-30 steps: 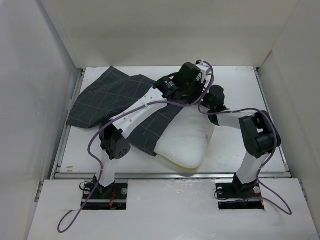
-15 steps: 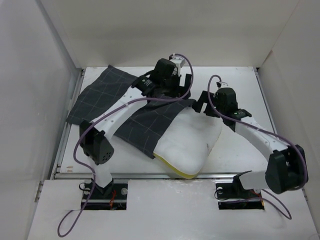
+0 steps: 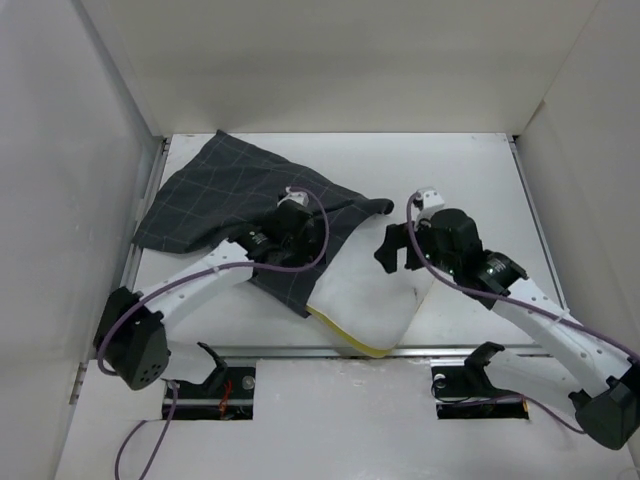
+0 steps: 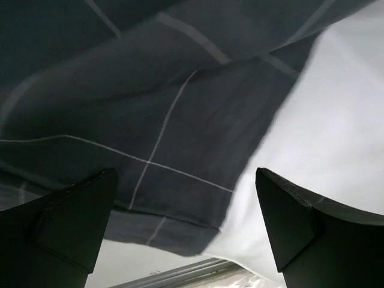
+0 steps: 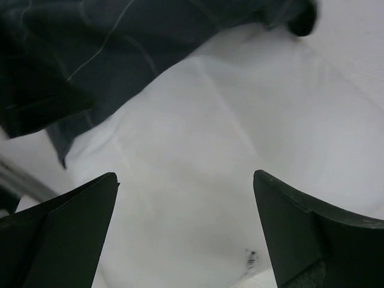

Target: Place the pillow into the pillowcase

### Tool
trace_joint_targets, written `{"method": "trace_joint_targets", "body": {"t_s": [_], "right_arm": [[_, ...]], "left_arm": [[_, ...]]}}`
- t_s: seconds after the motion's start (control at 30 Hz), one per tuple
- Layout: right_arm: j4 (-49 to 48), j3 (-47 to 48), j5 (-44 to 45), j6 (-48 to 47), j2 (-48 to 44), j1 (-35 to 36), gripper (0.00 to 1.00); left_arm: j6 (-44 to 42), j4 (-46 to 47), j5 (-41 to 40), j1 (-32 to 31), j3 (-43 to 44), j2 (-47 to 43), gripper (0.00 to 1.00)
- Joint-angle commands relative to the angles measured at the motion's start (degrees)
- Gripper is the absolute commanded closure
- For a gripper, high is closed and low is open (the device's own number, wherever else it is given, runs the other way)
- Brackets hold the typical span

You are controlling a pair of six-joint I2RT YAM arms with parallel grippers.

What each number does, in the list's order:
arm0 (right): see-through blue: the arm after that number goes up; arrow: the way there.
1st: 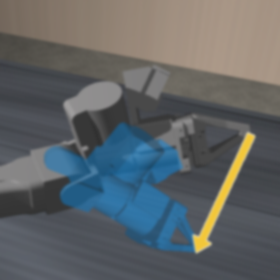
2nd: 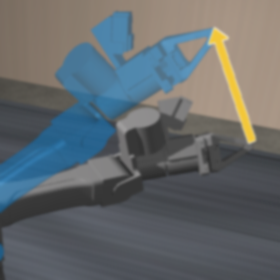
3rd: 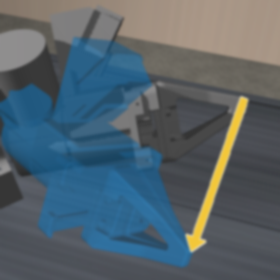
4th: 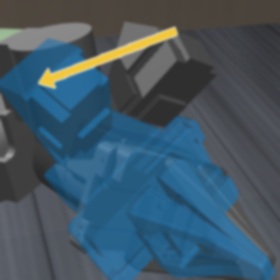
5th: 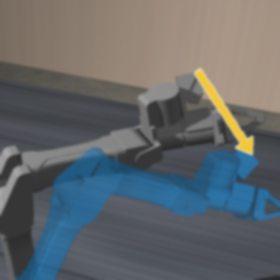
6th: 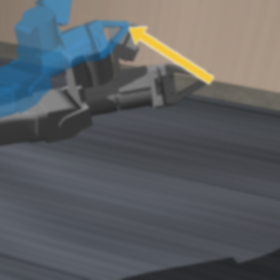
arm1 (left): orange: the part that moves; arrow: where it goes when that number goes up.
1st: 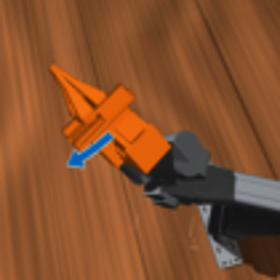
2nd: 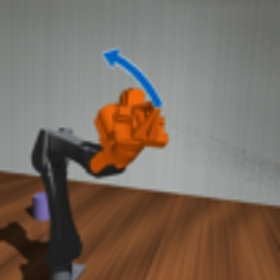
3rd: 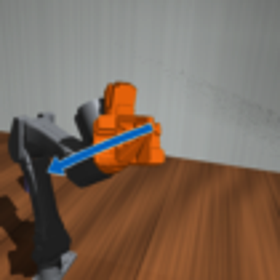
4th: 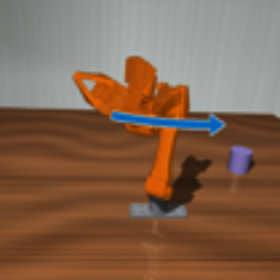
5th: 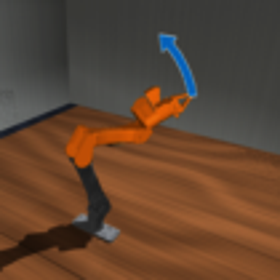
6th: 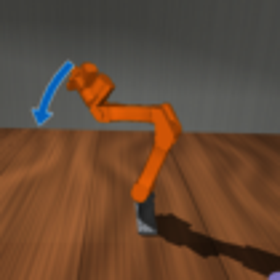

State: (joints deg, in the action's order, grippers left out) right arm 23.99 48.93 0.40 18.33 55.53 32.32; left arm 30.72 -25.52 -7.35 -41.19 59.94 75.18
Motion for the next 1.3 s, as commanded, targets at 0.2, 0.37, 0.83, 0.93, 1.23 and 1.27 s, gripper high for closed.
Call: {"method": "trace_joint_targets", "body": {"t_s": [0.2, 0.37, 0.83, 0.93, 1.23, 1.27], "right_arm": [[-3.69, -0.59, 0.74, -4.52, 5.99, 6.00, 0.00], [-3.69, 3.44, 2.58, -7.60, 11.44, 6.53, 0.00], [-8.61, 11.00, 17.77, -17.97, 23.21, 6.53, 0.00], [-9.31, 11.72, 15.63, -18.77, 27.87, 4.18, 0.00], [-7.64, 14.71, -6.17, -16.66, 42.89, -3.66, 0.35], [-7.64, 15.23, -6.20, -16.66, 43.87, -3.66, 0.51]], "left_arm": [[0.67, 8.64, 0.24, 2.42, 7.07, 20.75, 0.01], [-4.79, 4.80, 0.76, 4.97, 24.05, 31.33, 0.05], [-3.40, 0.12, -3.71, 2.26, 11.97, 13.52, 0.00], [-1.02, -1.11, -4.24, -1.69, 8.54, 12.36, 0.00], [3.47, 3.28, -2.84, -5.13, 5.10, 19.20, 0.00], [3.47, 4.50, -3.62, -5.13, 5.10, 19.22, 0.00]]}}
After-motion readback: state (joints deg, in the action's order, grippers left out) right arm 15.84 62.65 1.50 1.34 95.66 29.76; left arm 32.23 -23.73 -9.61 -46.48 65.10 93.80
